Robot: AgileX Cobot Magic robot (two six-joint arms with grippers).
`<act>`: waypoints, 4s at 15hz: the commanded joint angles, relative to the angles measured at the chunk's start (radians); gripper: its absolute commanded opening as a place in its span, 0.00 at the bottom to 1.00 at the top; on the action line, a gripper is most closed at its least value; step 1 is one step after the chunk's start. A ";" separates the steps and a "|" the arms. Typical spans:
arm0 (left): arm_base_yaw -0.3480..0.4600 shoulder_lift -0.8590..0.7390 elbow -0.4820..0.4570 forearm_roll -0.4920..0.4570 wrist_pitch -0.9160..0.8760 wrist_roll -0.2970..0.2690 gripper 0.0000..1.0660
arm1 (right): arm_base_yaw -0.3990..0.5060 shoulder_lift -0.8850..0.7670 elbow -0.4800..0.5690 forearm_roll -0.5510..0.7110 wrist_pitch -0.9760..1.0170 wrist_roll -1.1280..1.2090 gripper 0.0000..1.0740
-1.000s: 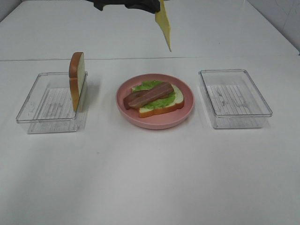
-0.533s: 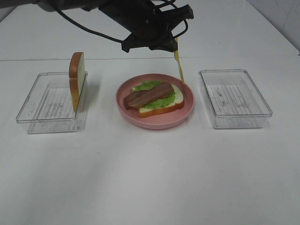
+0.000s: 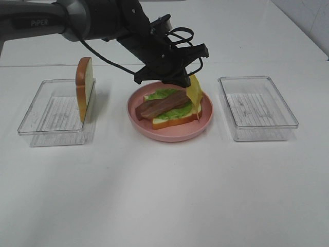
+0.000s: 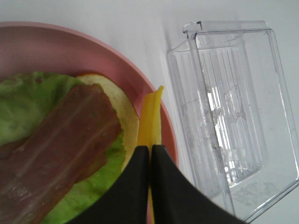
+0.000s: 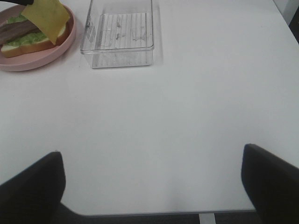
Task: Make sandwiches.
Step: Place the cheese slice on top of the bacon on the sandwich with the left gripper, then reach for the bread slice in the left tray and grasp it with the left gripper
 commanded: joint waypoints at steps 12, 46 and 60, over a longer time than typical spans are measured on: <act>0.007 -0.003 -0.007 0.363 0.139 -0.141 0.00 | -0.005 -0.033 0.001 0.003 -0.010 -0.007 0.92; 0.245 -0.276 -0.064 0.475 0.660 -0.017 0.95 | -0.005 -0.033 0.001 0.008 -0.009 -0.007 0.92; 0.251 -0.059 -0.065 0.470 0.523 -0.019 0.64 | -0.005 -0.033 0.001 0.008 -0.009 -0.007 0.92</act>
